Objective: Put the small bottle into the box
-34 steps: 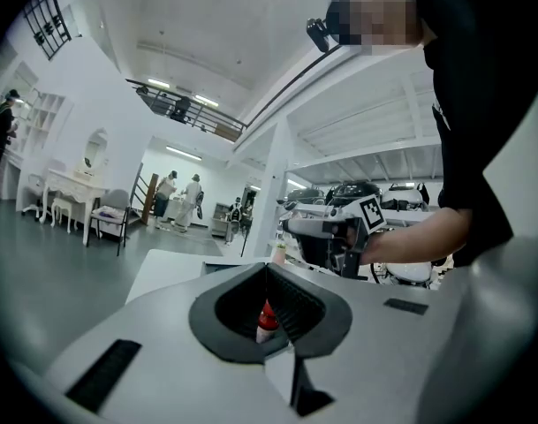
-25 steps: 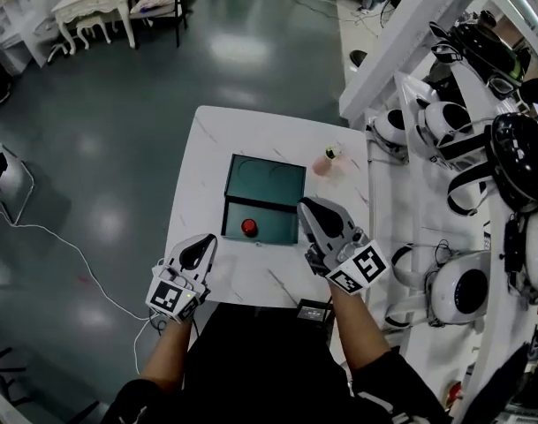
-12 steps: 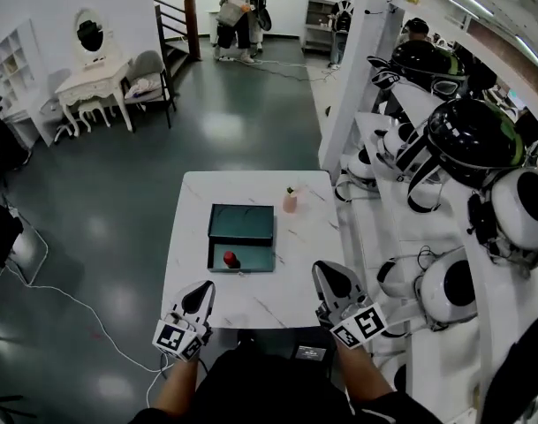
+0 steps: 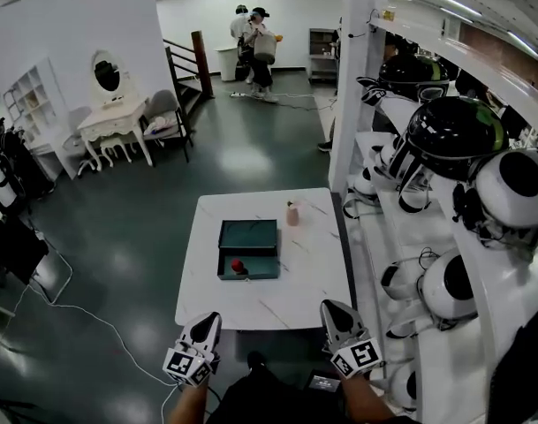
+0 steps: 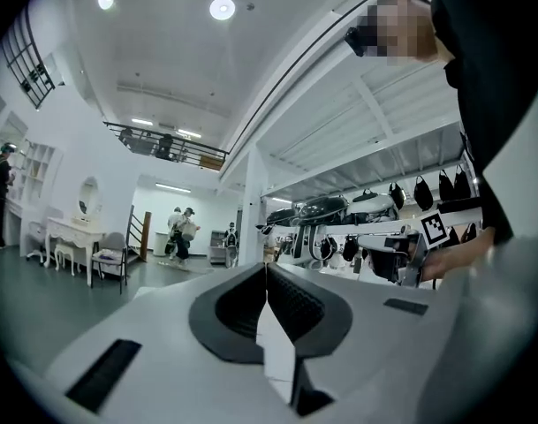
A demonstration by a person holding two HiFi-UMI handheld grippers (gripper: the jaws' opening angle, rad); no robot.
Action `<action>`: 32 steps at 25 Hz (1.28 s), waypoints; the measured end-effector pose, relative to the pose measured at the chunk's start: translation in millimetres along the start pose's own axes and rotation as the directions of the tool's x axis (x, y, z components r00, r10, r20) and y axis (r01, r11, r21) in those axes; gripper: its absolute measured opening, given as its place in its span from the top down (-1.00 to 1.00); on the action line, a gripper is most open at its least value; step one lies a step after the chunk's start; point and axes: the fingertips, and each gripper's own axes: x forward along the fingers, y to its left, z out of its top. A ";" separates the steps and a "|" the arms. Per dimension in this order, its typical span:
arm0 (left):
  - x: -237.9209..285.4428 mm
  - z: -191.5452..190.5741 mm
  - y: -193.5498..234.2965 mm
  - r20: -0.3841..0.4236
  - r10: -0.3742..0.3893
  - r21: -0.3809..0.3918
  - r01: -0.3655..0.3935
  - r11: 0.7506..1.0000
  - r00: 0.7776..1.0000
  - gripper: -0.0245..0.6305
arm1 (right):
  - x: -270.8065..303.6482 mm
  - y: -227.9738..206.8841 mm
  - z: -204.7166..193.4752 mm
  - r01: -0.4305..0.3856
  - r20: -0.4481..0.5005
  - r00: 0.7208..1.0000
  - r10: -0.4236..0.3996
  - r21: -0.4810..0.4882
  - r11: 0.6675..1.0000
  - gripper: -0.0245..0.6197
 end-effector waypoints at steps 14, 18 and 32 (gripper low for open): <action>-51.5 23.9 -36.4 0.020 -0.008 -0.046 0.009 0.999 1.000 0.87 | -37.8 46.8 -55.9 0.064 -0.116 0.991 -0.064 -0.007 0.998 0.82; -74.1 14.6 -34.8 0.036 -0.049 -0.071 0.052 0.996 0.998 0.87 | -39.0 70.3 -46.9 0.054 -0.103 0.993 -0.056 -0.023 0.998 0.82; -208.0 -42.0 -81.2 -0.075 -0.190 -0.001 0.190 0.982 0.979 0.87 | -113.0 219.4 -35.8 0.027 -0.119 0.992 -0.048 -0.171 0.985 0.82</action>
